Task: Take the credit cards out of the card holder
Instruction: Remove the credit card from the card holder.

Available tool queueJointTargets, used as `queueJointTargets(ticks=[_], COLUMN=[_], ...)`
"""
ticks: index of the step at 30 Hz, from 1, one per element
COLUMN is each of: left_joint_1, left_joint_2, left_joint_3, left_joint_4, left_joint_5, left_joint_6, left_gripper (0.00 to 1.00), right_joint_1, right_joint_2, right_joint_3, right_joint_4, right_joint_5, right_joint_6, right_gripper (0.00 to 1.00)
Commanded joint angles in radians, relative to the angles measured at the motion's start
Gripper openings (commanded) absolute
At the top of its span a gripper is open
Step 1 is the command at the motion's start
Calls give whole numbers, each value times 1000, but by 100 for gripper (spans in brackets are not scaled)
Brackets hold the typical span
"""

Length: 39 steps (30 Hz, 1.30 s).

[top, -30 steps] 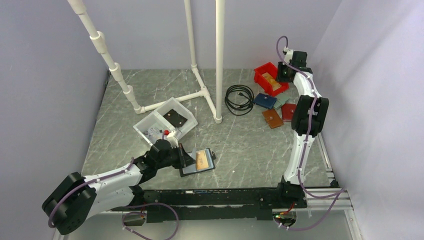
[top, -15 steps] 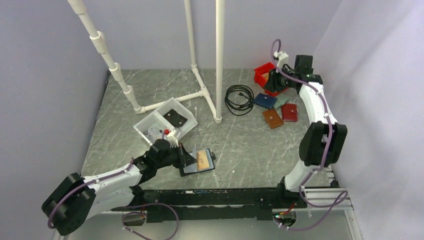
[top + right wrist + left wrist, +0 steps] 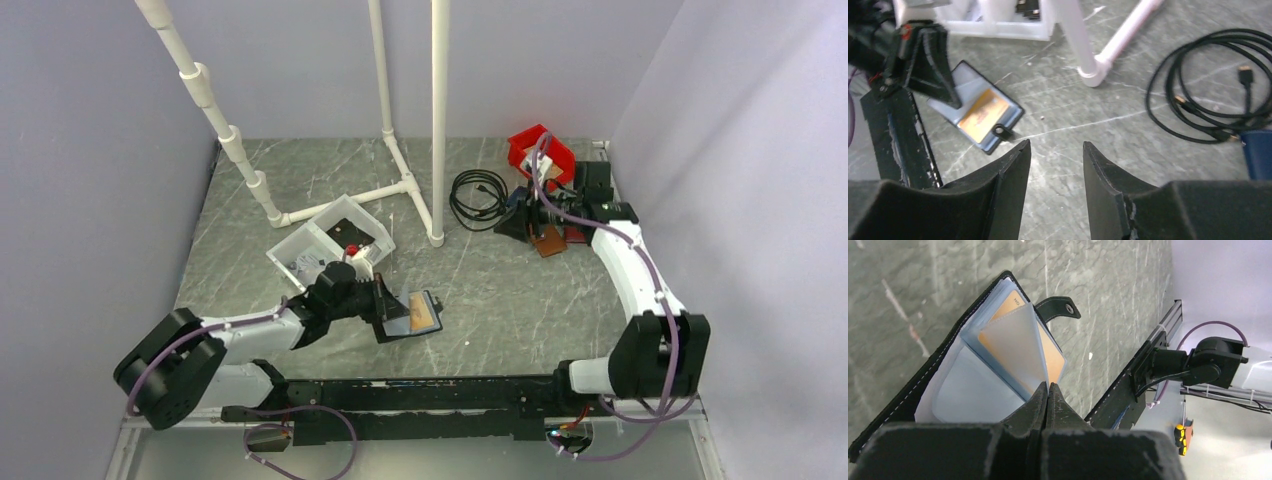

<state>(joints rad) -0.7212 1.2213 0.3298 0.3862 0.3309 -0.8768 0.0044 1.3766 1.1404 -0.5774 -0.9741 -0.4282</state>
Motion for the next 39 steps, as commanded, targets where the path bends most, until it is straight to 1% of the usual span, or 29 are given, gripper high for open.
queueJointTargets(ticks=[1, 2, 4, 5, 8, 10, 12, 16, 20, 24, 27, 33, 39], left_joint_1=[4, 3, 3, 4, 2, -2, -8, -23, -36, -44, -49, -57, -64], left_joint_2=[75, 100, 152, 191, 272, 315, 343, 363, 351, 317, 274, 175, 10], left_joint_3=[74, 84, 108, 121, 165, 188, 207, 240, 269, 255, 232, 190, 164], left_joint_4=[127, 140, 170, 183, 226, 245, 235, 118, -22, -85, -131, -242, -361], left_joint_5=[68, 75, 97, 106, 140, 147, 137, 82, 13, -38, -80, -161, -265], left_joint_6=[9, 7, -2, -7, -27, -37, -35, -4, 42, 42, 29, -13, -23], left_gripper=[0, 0, 0, 0, 0, 0, 0, 0, 0, 0, 3, 25, 32], right_joint_1=[46, 51, 62, 63, 72, 91, 111, 156, 217, 271, 314, 413, 502], right_joint_2=[-105, -108, -89, -73, -47, -53, -57, -32, -8, 26, 53, 119, 171], right_joint_3=[-147, -172, -159, -147, -117, -125, -142, -144, -153, -156, -161, -158, -165], right_joint_4=[92, 83, -14, -42, -74, -65, -46, -43, -39, -31, -16, 4, 84], right_joint_5=[-105, -111, -104, -105, -103, -84, -71, -39, -20, 0, 25, 83, 174], right_joint_6=[-43, -52, -117, -123, -128, -131, -129, -133, -145, -144, -130, -111, -10], right_gripper=[46, 46, 46, 46, 46, 46, 46, 46, 46, 46, 46, 46, 43])
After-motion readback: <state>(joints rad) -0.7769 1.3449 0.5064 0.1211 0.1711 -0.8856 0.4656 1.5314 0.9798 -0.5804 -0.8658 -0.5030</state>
